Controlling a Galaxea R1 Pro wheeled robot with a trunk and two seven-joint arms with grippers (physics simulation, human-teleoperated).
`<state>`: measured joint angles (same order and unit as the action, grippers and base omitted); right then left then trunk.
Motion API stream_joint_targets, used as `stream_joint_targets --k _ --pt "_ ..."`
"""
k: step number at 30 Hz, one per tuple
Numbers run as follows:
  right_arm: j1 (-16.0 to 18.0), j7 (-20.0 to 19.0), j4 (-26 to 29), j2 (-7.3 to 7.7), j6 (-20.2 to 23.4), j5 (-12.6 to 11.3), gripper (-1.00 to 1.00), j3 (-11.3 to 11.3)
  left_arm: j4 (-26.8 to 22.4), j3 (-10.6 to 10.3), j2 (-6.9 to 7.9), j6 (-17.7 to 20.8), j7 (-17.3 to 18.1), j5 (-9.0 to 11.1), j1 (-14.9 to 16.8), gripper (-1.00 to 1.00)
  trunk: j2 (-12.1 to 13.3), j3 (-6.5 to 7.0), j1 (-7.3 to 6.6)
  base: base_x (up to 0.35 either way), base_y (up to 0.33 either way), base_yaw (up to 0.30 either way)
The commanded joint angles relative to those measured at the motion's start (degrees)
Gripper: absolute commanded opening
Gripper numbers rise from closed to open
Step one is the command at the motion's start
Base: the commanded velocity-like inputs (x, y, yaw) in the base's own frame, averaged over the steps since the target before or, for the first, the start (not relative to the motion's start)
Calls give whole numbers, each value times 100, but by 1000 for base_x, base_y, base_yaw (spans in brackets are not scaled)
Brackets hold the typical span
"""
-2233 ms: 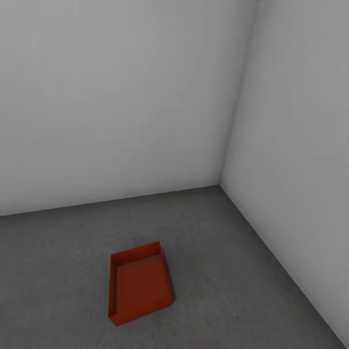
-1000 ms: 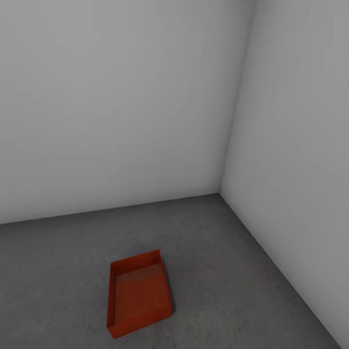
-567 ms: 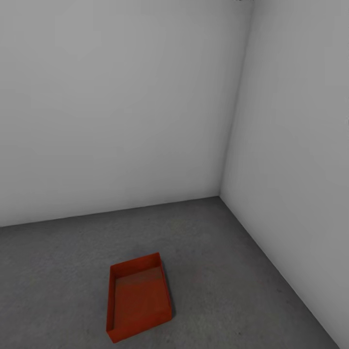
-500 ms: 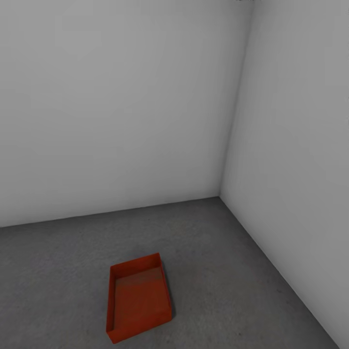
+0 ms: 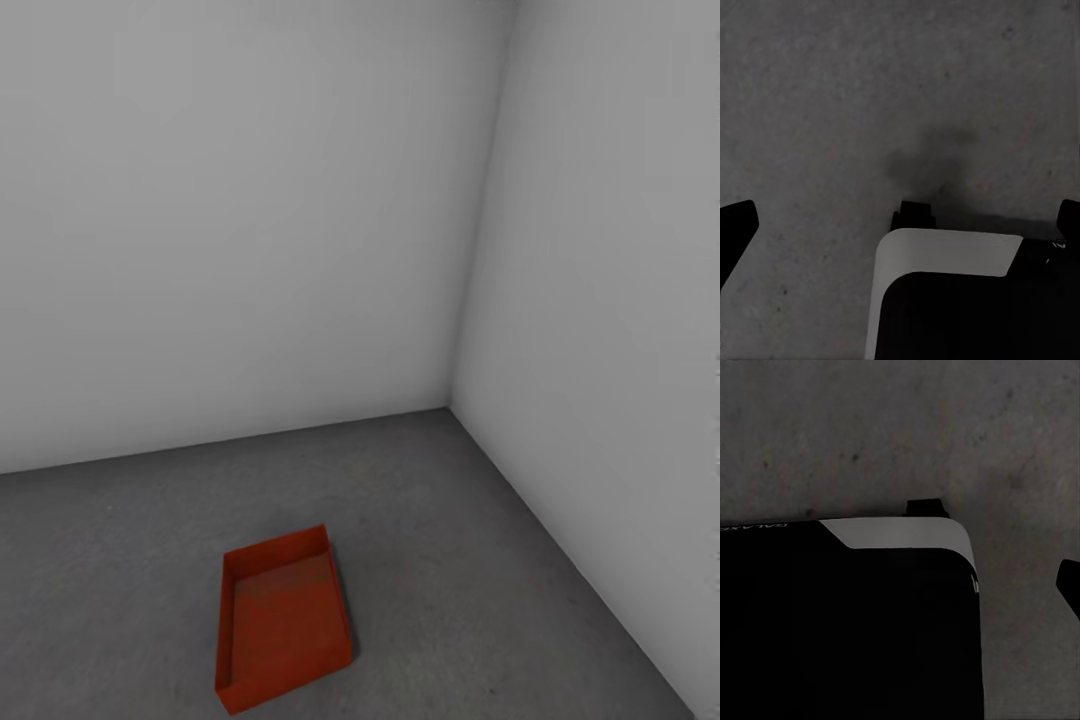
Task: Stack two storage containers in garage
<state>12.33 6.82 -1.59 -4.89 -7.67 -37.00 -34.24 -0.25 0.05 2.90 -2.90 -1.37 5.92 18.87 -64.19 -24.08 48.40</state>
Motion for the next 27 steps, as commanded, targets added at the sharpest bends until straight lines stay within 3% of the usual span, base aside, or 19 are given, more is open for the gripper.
stream_joint_targets --k 1,27 --pt "7 4 -17 -4 -25 -43 100 -45 6 -5 0 -18 -2 58 3 100 -4 -6 0 0 0 -197" --pt "7 10 -17 -3 -24 -52 100 -39 7 -14 0 -18 -3 58 3 100 -4 -6 0 0 0 -240"
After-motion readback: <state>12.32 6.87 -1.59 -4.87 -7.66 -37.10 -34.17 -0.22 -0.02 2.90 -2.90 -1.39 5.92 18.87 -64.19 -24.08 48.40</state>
